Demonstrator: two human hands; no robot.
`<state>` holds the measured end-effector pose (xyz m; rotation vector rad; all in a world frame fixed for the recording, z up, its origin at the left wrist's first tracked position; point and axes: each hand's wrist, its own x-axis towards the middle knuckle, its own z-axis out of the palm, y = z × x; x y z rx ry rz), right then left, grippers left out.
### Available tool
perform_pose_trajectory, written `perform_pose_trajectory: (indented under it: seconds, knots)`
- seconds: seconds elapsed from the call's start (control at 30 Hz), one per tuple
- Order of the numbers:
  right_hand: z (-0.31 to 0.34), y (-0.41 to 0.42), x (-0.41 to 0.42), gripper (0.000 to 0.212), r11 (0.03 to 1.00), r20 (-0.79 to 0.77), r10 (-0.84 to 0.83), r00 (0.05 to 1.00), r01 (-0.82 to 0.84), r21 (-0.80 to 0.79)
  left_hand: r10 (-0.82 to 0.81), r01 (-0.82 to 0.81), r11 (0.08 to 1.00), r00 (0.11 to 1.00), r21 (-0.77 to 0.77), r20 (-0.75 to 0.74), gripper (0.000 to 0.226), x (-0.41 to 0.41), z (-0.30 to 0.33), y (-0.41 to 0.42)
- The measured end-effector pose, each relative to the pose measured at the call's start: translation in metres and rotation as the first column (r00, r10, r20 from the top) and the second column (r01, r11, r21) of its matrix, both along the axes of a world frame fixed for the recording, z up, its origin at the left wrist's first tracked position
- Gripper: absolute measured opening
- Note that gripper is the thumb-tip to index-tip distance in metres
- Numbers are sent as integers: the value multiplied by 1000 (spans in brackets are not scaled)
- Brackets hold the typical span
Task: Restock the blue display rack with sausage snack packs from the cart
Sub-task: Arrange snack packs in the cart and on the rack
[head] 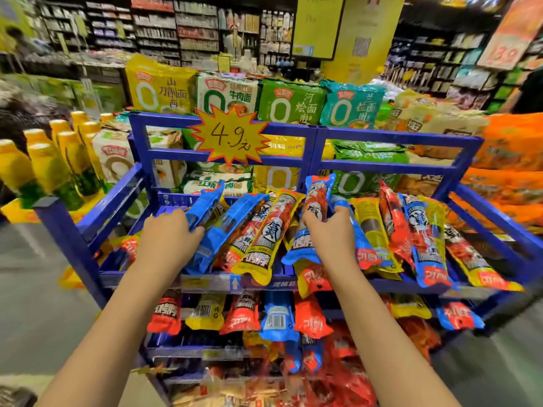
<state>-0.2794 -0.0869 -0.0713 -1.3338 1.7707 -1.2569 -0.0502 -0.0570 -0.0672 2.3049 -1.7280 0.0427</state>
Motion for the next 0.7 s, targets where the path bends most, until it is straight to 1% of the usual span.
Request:
perform_pose_trajectory:
  seconds: [0.07,0.1,0.13,0.2,0.27,0.3,0.33,0.37,0.43,0.5,0.6,0.7]
  knots:
    - [5,5,-2,76,1000,49,5,999,-3,-28,46,-46,999,997,10,-54,35,4,-3,-2]
    - [8,8,-3,80,999,70,18,997,-15,-33,66,-65,998,995,21,-77,35,7,-5,-2]
    - [11,11,-5,76,999,97,33,995,-29,-44,79,-77,997,994,28,-81,37,8,-6,-2]
    - [17,18,-8,51,994,149,76,986,-63,-95,84,-83,996,993,18,-78,41,8,-7,-1]
    - [22,26,-10,30,982,183,143,973,-117,-146,78,-85,996,987,-41,-140,36,5,-4,3]
    - [24,30,-9,25,974,203,182,962,-147,-175,71,-87,993,982,-83,-177,34,3,-1,7]
    - [27,35,-8,23,964,225,221,949,-176,-201,60,-88,988,976,-129,-211,36,1,3,13]
    - [30,39,-6,22,953,245,259,935,-205,-224,40,-84,982,968,-172,-249,40,-2,8,22]
    - [37,48,2,23,922,262,351,899,-284,-261,-22,-61,971,940,-231,-341,38,-7,19,44]
    - [41,59,15,25,876,257,462,849,-390,-285,-51,-73,963,895,-259,-442,34,-11,27,74]
    - [41,78,39,20,779,277,624,730,-554,-296,-26,-169,933,849,-317,-528,34,-3,26,120]
    - [33,100,72,24,649,308,758,575,-710,-272,106,-346,894,782,-285,-614,25,18,11,169]
